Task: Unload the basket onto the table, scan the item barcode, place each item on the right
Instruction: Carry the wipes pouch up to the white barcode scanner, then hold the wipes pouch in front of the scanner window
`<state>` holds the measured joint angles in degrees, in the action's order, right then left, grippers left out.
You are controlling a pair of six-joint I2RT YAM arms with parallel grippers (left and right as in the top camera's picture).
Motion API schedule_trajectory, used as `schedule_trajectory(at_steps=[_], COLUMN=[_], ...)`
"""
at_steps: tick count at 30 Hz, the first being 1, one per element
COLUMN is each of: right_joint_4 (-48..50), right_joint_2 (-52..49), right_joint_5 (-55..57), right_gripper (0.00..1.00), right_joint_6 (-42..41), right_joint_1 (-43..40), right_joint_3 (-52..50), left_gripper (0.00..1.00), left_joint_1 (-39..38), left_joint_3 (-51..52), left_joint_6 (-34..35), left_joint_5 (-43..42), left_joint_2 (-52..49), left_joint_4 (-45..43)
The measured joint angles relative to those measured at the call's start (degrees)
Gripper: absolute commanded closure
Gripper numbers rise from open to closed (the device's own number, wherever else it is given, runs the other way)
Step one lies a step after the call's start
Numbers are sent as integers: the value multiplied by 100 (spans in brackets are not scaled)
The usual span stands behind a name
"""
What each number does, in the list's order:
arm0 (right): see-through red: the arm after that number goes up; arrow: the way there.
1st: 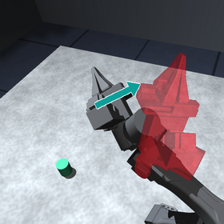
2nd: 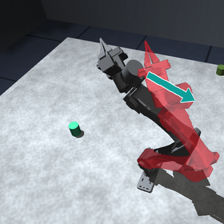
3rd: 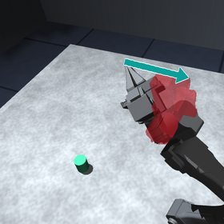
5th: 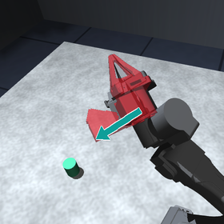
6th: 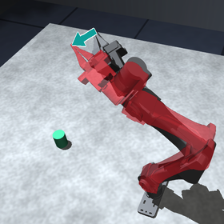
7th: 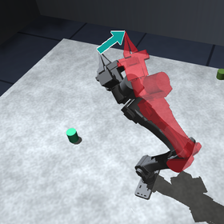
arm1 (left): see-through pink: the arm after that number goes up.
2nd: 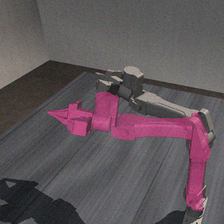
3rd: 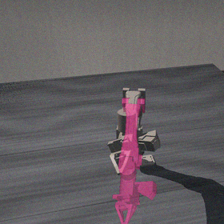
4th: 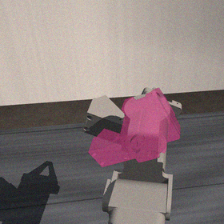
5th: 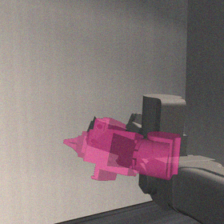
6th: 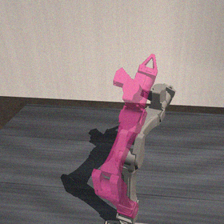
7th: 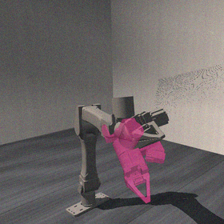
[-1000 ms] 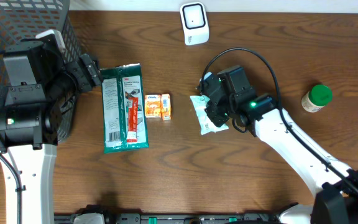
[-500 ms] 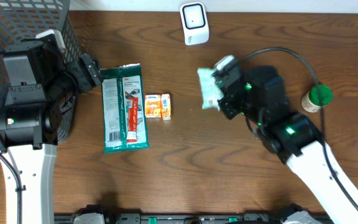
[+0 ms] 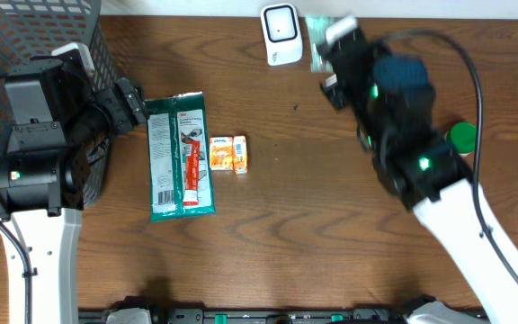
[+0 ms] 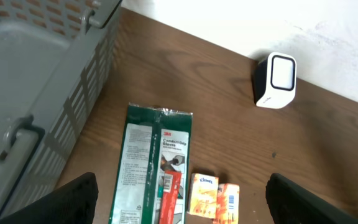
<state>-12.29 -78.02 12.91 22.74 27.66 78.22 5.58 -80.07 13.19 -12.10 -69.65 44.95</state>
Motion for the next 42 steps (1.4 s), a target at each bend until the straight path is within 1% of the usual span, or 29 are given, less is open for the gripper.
schedule_trajectory(at_steps=[2,4,7,10,13,20,24,27,29,30,34,37,42], right_joint_4=[-350,-1104,-1937,-2129,-1805,-1014,-46,898,1362,1705,2538,2859,2822], right_joint_2=[-435,-1021,-1934,-2763,-3477,-4363,-5084,-5705,-6083,-6347,-7069,-7420,-7582], right_joint_5=[133,299,575,820,977,1473,1893,2201,2358,2461,2750,2820,2914], right_gripper=[99,99,99,99,99,99,99,99,99,99,99,99,99], right_joint_6=[81,138,186,247,372,730,1191,1738,2151,2494,3460,3947,4286], right_joint_1=[0,2,13,48,138,243,245,245,245,254,297,339,404], right_joint_3=[791,1888,3432,4592,5298,5381,5390,5399,5399,5399,5399,5399,5396], left_gripper=[13,13,13,13,13,13,13,13,13,13,13,13,13], left_joint_1=[0,0,0,0,0,0,0,0,0,0,0,0,0], left_joint_3=[0,0,0,0,0,0,0,0,0,0,0,0,0], left_joint_6=[0,0,0,0,0,0,0,0,0,0,0,0,0], left_joint_5=[0,0,0,0,-2,-2,-2,-2,0,0,0,-2,0], left_joint_2=[0,0,0,0,0,0,0,0,0,0,0,0,0], left_joint_4=[0,0,-4,0,4,0,7,7,4,0,4,2,2])
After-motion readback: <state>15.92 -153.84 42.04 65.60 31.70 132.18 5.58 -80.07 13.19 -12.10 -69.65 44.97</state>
